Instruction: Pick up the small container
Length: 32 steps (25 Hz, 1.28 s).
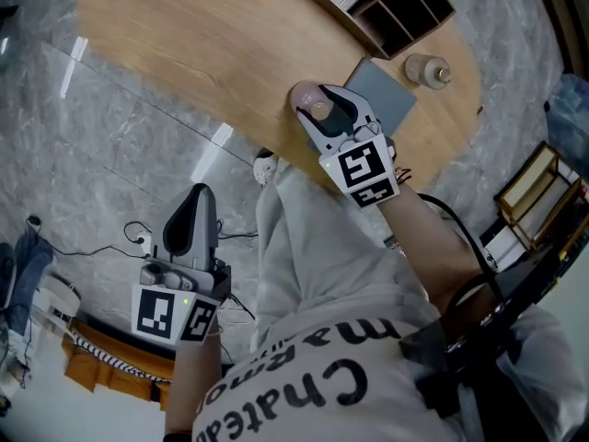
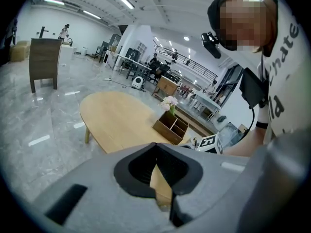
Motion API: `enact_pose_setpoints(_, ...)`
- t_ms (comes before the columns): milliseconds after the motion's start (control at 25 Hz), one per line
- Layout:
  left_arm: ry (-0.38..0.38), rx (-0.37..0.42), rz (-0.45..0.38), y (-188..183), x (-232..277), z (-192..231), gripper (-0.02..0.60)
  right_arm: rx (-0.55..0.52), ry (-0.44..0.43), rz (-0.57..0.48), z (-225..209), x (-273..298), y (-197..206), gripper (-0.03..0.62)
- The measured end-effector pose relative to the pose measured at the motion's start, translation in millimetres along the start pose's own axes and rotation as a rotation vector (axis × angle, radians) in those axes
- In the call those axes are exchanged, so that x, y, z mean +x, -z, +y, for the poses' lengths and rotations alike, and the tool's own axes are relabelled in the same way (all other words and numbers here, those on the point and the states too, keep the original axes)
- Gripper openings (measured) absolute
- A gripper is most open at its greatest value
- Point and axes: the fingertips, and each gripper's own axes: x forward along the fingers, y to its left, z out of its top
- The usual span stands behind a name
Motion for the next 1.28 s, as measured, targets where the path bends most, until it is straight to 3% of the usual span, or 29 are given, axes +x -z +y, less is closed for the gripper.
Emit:
enact_pose_setpoints(440, -0.080, 0.010, -0.038, -23, -29, 0, 0.014, -0.011, -0.038, 0.009, 0, 1, 2, 0.204)
enact_pose_setpoints(760, -0.137, -0.011, -0.065, -38, -45, 4, 0.014, -0.051, -0.092, 0.078, 5, 3, 1, 0.225)
enact_pose_setpoints(1000, -0.131, 0.008, -0.079, -56, -44, 6, 0.014, -0.124, -0.065, 0.101, 6, 3, -5, 0.222)
enact_pose_setpoints(1280, -0.147, 0.048, -0.113, -74, -60, 9, 0.014, -0.113, -0.054, 0.115, 5, 2, -7, 0.199)
